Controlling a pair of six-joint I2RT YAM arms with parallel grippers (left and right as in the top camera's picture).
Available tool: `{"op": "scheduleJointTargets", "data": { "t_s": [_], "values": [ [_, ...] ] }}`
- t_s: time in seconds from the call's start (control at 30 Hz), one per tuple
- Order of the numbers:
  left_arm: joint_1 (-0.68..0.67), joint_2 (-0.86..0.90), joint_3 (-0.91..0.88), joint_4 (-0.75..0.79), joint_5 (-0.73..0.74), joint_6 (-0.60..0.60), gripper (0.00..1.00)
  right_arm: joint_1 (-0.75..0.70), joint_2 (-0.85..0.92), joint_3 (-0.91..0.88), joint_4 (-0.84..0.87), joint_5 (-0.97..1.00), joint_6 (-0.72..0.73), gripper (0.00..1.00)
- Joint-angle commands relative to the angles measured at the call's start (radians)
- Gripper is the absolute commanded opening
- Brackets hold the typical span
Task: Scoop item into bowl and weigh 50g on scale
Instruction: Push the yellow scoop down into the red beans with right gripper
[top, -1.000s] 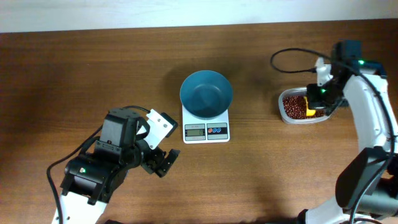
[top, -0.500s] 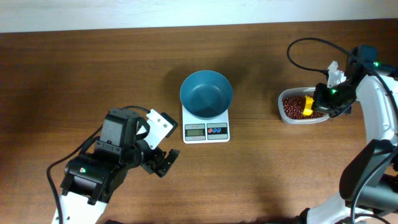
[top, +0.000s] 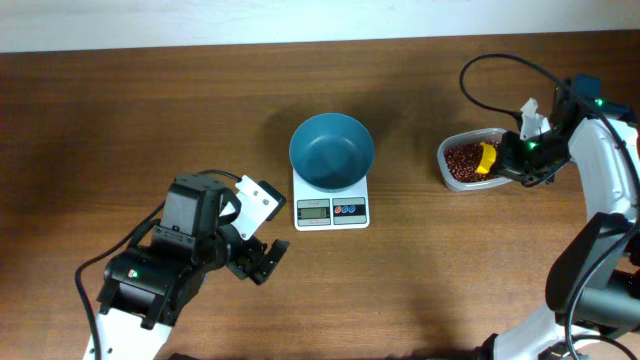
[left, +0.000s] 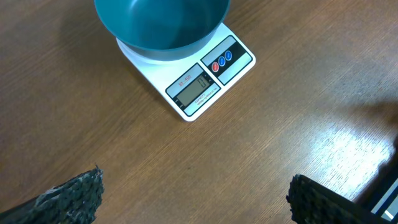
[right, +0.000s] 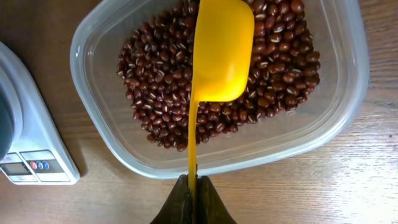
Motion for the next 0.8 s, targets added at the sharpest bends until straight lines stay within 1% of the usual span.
{"op": "scheduleJointTargets", "data": {
  "t_s": [0.0,0.13,0.27,0.37,0.5,0.6,0.77],
  "values": [
    [-0.003,0.0,0.002,0.003,0.014,0.019,0.99,0.002,0.037,-0.026,-0.031,-0.02,0.005,0.04],
    [-0.003,0.0,0.002,0.003,0.014,0.019,0.99,-0.016,0.037,-0.026,-0.042,-0.043,0.005,0.04],
    [-0.003,0.0,0.002,0.003,0.014,0.019,0.99,-0.091,0.037,-0.026,-0.046,-0.131,0.005,0.04],
    [-0.003,0.0,0.002,0.003,0.014,0.019,0.99,-0.13,0.037,-0.026,-0.047,-0.2,-0.021,0.04],
    [-0.003,0.0,0.002,0.003,0.014,0.019,0.99,-0.133,0.037,-0.026,-0.048,-0.214,-0.022,0.04],
    [-0.003,0.0,0.002,0.003,0.014,0.019,0.99,-0.134,0.037,-0.026,-0.054,-0.269,-0.04,0.04],
    [-0.003,0.0,0.002,0.003,0.014,0.019,0.99,-0.134,0.037,-0.026,-0.061,-0.275,-0.04,0.04]
  ]
}}
